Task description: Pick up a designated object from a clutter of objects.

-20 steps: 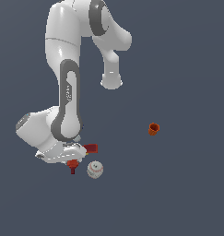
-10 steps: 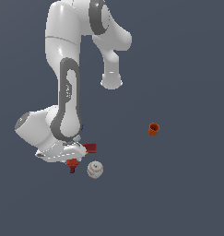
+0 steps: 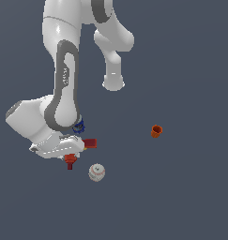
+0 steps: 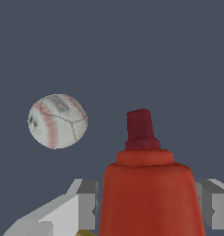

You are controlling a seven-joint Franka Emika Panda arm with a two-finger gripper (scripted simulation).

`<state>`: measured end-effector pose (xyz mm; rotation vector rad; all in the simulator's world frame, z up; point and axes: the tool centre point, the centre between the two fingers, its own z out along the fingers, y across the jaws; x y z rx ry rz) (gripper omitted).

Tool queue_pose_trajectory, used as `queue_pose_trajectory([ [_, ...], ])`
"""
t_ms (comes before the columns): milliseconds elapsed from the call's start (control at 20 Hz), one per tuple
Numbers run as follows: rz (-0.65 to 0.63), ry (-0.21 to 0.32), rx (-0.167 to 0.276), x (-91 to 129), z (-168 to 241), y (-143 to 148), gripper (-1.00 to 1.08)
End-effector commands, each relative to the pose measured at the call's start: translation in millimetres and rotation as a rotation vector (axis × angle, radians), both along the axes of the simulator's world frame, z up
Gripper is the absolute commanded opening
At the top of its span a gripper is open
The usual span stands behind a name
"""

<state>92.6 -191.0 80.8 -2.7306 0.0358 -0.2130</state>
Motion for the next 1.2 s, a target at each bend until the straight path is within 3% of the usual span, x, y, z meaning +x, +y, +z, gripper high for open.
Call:
queue_pose_trajectory([
  [0,0.000,-0.005,-0.002,-4.6,22.9,-3.4,-1.00],
  [1150,0.001,-0.004,-0.003,-76.2,282.9,-40.0,-1.00],
])
